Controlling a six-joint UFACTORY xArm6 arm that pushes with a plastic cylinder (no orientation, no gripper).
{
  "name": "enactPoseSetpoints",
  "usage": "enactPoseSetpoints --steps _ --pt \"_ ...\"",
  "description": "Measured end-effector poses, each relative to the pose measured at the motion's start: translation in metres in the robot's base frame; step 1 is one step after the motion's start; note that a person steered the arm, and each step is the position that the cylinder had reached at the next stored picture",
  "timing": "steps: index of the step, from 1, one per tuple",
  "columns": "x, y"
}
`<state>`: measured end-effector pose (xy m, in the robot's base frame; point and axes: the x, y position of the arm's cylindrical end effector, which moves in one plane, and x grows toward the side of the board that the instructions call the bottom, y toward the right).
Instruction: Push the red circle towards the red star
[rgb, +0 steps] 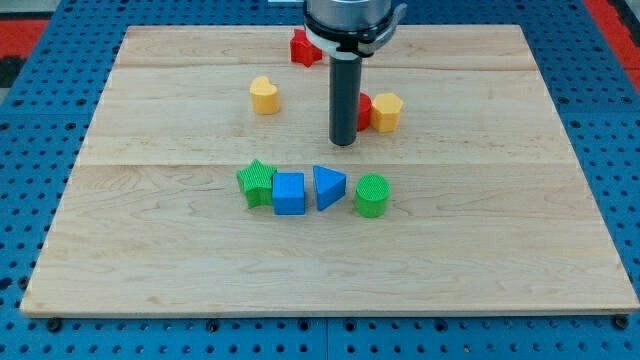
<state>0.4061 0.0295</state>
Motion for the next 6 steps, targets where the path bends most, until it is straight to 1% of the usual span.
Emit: enactPoseSetpoints --steps 1,2,5,6 --pt "-0.001 0.023" --pt "-0.002 0.024" --pt "-0.065 0.021" --pt "-0.074 0.005"
